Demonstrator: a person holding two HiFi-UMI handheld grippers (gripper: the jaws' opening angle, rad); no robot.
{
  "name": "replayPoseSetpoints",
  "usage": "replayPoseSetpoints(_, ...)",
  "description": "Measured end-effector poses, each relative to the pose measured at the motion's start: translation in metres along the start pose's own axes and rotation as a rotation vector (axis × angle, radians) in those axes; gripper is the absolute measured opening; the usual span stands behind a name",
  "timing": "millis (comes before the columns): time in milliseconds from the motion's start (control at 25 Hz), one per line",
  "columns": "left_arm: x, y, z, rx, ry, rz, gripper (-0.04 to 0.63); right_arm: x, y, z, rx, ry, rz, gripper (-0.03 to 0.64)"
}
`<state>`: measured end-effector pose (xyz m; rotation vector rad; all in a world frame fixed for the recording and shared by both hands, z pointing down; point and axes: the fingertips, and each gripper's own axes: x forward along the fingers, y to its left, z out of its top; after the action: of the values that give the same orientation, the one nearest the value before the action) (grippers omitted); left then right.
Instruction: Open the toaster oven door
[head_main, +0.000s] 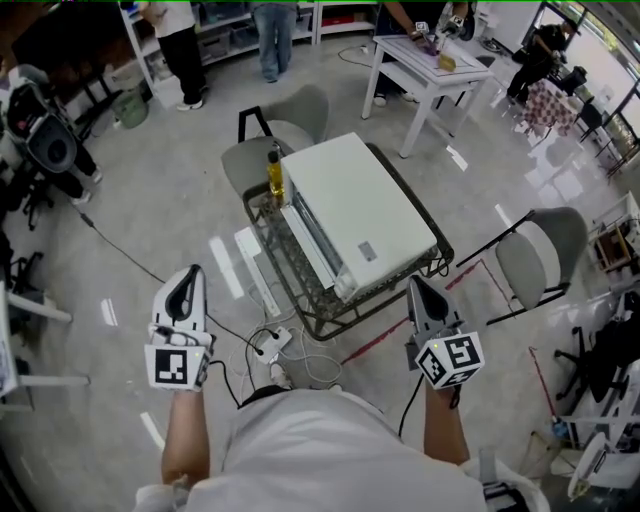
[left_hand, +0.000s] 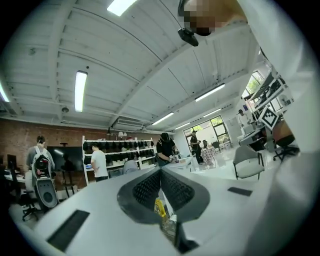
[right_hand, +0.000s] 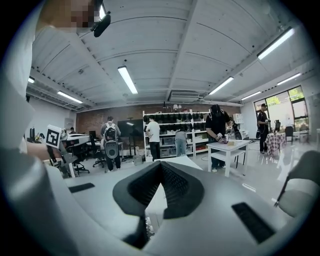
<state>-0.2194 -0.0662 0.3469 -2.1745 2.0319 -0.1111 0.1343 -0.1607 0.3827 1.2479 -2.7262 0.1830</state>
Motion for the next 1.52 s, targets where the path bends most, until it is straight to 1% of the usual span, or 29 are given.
replayPoseSetpoints(80,-0.014,0.008,-0.002,0.008,-0.002,0.036,0.018,-0.002,0.001,0.002,0.031,-0.011,0.001,0.021)
replayPoseSetpoints(200,-0.029,0.015,-0.005,-0.011,-0.005,0.071,0.018,-0.004,0.000,0.005,0.073,-0.032,-0.002,0.021)
replayPoseSetpoints(280,-0.032,0.015,-0.003,-0.012,-0.013,0.084,0.018,-0.004,0.000,0.009,0.073,-0.041,-0.010,0.021)
replayPoseSetpoints(400,-0.030,0.016,0.003,0.006,-0.019,0.083,0.018,-0.002,0.003,0.019,0.064,-0.065,-0.015,0.021)
replayPoseSetpoints(600,-0.021,0.030,0.011,0.017,-0.041,0.095,0.018,0.002,0.006,0.032,0.055,-0.097,-0.027,0.021)
replayPoseSetpoints(760,-0.016,0.030,0.013,0.012,-0.060,0.081,0.018,0.006,0.010,0.034,0.050,-0.094,-0.025,0.021)
replayPoseSetpoints(1000,-0.011,0.022,0.012,-0.011,-0.055,0.037,0.018,0.016,0.029,0.040,0.033,-0.083,0.009,0.021)
replayPoseSetpoints(1160,-0.012,0.026,0.016,-0.020,-0.061,0.030,0.018,0.019,0.040,0.048,0.015,-0.077,0.026,0.021)
replayPoseSetpoints(1520,-0.019,0.038,0.011,-0.035,-0.064,0.022,0.018,0.025,0.056,0.043,0.010,-0.054,0.024,0.021)
